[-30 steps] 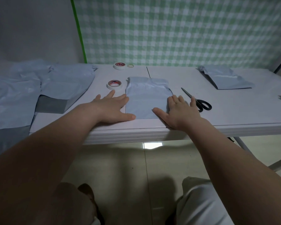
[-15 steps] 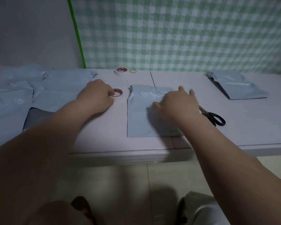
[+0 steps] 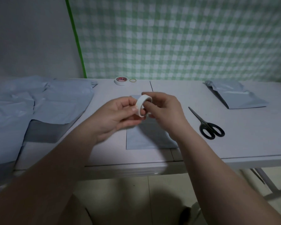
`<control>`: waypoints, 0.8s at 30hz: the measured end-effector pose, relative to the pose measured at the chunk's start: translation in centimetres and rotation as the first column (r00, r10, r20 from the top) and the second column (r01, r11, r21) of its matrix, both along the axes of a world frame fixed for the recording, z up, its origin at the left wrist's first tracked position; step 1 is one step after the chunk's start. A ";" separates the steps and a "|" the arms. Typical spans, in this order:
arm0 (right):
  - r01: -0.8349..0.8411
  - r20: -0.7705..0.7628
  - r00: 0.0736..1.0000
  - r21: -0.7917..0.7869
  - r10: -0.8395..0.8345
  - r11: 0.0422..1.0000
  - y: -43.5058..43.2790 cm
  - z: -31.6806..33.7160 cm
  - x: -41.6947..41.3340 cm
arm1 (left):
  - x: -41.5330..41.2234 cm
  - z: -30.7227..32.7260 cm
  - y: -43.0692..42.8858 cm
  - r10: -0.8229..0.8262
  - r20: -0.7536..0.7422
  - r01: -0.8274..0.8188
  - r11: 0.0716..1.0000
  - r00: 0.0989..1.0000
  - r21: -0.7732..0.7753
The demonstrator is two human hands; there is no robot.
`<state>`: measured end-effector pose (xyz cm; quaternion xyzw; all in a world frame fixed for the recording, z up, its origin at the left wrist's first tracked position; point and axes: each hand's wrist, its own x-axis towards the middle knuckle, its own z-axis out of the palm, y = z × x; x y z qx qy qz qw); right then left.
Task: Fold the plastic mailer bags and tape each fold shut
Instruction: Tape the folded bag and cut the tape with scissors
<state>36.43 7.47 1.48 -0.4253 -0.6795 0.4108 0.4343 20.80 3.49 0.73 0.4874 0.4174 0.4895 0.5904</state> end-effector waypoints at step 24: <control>-0.312 -0.365 0.918 -0.424 0.155 0.850 -1.2 0.0 1.4 | 2.1 0.2 -0.5 0.102 0.358 -0.051 0.987 0.928 -0.150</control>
